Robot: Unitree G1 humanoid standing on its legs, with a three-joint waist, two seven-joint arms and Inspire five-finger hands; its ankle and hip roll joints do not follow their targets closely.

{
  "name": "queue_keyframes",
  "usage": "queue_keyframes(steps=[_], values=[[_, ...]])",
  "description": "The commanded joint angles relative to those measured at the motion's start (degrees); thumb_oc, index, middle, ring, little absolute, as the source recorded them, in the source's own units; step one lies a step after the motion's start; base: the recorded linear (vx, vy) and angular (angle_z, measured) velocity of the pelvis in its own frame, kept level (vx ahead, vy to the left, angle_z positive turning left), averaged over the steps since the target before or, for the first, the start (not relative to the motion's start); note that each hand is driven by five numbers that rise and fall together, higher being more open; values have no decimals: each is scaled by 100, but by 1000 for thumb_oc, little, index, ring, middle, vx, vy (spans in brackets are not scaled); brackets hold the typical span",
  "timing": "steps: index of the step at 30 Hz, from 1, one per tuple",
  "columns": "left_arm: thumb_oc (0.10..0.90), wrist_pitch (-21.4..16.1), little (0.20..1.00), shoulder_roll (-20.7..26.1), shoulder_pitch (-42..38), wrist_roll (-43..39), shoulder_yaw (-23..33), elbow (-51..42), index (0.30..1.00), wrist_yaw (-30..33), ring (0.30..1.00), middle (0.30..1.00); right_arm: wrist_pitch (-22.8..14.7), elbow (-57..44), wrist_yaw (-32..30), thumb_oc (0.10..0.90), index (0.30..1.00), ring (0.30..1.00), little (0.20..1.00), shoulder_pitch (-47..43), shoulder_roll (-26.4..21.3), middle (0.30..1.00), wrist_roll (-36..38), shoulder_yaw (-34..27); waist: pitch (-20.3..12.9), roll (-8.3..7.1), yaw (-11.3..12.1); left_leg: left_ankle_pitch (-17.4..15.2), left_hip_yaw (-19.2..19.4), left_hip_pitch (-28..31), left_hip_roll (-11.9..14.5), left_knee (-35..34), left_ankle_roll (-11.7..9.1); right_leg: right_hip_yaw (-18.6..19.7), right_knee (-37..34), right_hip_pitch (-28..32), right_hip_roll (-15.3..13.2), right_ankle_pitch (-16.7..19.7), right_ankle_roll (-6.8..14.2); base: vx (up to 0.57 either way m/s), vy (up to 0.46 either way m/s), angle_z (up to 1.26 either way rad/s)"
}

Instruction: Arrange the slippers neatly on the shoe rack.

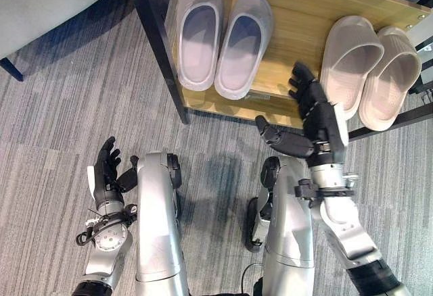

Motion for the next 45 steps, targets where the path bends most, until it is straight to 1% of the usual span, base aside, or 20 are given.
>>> queue_keyframes(steps=[1,6,7,9,10,15,16,17,18,22,23,26,27,28,29,36,38,39,41,45], values=[[800,-739,900,-55,-185,444,-281,-664,900,-129,900,900,-855,-1379,-507,800,900,900,900,-73,-402,900,-1014,-471,-195,62,3,-569,-274,327,-262,-57,290,209,-305,-86,64,203,-396,-66,-8,3],[800,-873,900,278,-562,884,-242,-1042,900,-147,900,900,-771,-1294,-609,800,900,900,900,352,-528,900,-1560,-553,-195,169,-28,-271,-115,327,-280,-869,271,181,-1071,-80,88,521,-403,-133,55,-1],[800,-896,900,489,-794,1033,-235,-1127,900,-271,900,900,-766,-1168,-427,800,900,900,900,409,-577,900,-1508,-425,-206,305,-74,-22,-113,327,-303,-1287,278,53,-1522,47,49,674,-385,-179,92,2],[800,-916,900,540,-862,1080,-257,-1141,900,-325,900,900,-756,-1089,-341,800,900,900,900,440,-598,900,-1484,-332,-344,367,-98,116,-99,328,-314,-1562,280,2,-1793,79,37,770,-388,-160,82,5],[800,-952,900,633,-1006,1162,-377,-1135,900,-404,900,900,-846,-984,-124,800,900,900,900,566,-540,900,-1230,-154,-590,464,-152,389,-63,408,-277,-2044,293,-102,-2283,194,-22,939,-373,-124,57,4],[800,-1010,900,708,-1323,1275,-758,-983,900,-639,900,900,-896,-447,179,800,900,900,900,589,-307,900,-609,214,-797,499,-220,829,91,1237,-122,-3230,299,-270,-3382,958,-185,1270,-328,-121,88,5],[800,-1056,900,656,-1370,1233,-962,-875,900,-797,900,900,-868,-148,323,800,900,900,900,606,-253,900,-482,337,-917,507,-246,988,154,1681,-28,-3821,295,-330,-4005,1363,-252,1431,-289,-56,58,-2],[800,-1061,900,655,-1374,1231,-964,-868,900,-799,900,900,-875,-138,324,800,900,900,900,600,-253,900,-479,339,-902,507,-246,1003,156,1715,-27,-3854,296,-336,-4038,1397,-252,1447,-291,-49,107,-11],[800,-1013,900,545,-1343,1028,-1170,-820,900,-1110,900,900,-779,232,447,800,900,900,900,681,-229,900,-457,450,-1028,511,-253,1104,160,2249,24,-4467,292,-407,-4702,1940,-269,1560,-228,-2,77,-12],[800,-946,900,454,-921,906,-1529,-949,900,-1704,900,900,-592,1175,740,800,900,900,900,1054,-316,900,-558,514,-1243,458,-189,1288,220,3365,146,-5586,268,-662,-5895,3032,-303,1808,-131,43,45,-2],[800,-946,900,454,-921,905,-1528,-949,900,-1705,900,900,-593,1176,740,800,900,900,900,1053,-316,900,-558,514,-1235,458,-189,1289,219,3375,147,-5591,268,-664,-5901,3042,-302,1810,-132,75,21,2],[800,-736,900,219,-462,1052,-1671,-618,900,-1914,900,900,-349,2472,686,800,900,900,900,1373,-62,900,-609,381,-1529,372,-238,1444,423,4697,114,-6777,276,-826,-7220,4308,-191,2164,13,127,16,-1],[800,-705,900,165,-388,1084,-1663,-547,900,-1939,900,900,-294,2742,657,800,900,900,900,1396,40,900,-595,335,-1571,352,-254,1683,490,4948,114,-7140,299,-870,-7569,4534,-171,2424,28,9,20,-13],[800,-705,900,166,-389,1084,-1662,-547,900,-1939,900,900,-295,2743,657,800,900,900,900,1395,40,900,-595,335,-1566,351,-254,1685,490,4955,114,-7144,299,-870,-7572,4541,-171,2426,28,75,32,-21],[800,-621,900,39,-231,1109,-1670,-357,900,-1999,900,900,-211,3147,668,800,900,900,900,1520,229,900,-426,165,-1678,335,-285,1836,561,5631,110,-7778,324,-954,-8208,5172,-118,2653,128,187,33,-24],[800,6,900,-757,201,936,-1459,1024,900,-2111,900,900,170,5025,686,800,900,900,900,1510,968,900,281,-103,-2232,302,-339,2804,934,7836,43,-10429,104,-1026,-10871,7357,-19,3729,383,215,-30,-20],[800,66,900,-823,247,934,-1475,1167,900,-2128,900,900,243,5284,717,800,900,900,900,1512,1031,900,376,-118,-2318,321,-336,2993,998,8123,1,-10886,67,-1055,-11242,7597,26,3880,425,144,-36,-1],[800,147,900,-866,290,1171,-1506,1333,900,-2104,900,900,306,5647,757,800,900,900,900,1561,1112,900,473,-131,-2522,356,-317,3200,1107,8615,-66,-11695,15,-1135,-11935,8006,118,4079,501,132,-56,5],[800,209,900,-926,322,1435,-1582,1520,900,-2118,900,900,362,6060,795,800,900,900,900,1574,1169,900,574,-134,-2717,392,-307,3379,1143,9039,-132,-12376,-10,-1176,-12553,8363,211,4241,556,139,-62,-2],[800,426,900,-1038,274,1941,-1763,1931,900,-2210,900,900,492,6645,919,800,900,900,900,1484,1269,900,750,-65,-2964,430,-289,3615,1166,9530,-165,-13129,-2,-1183,-13244,8871,289,4376,553,47,-67,-2]])
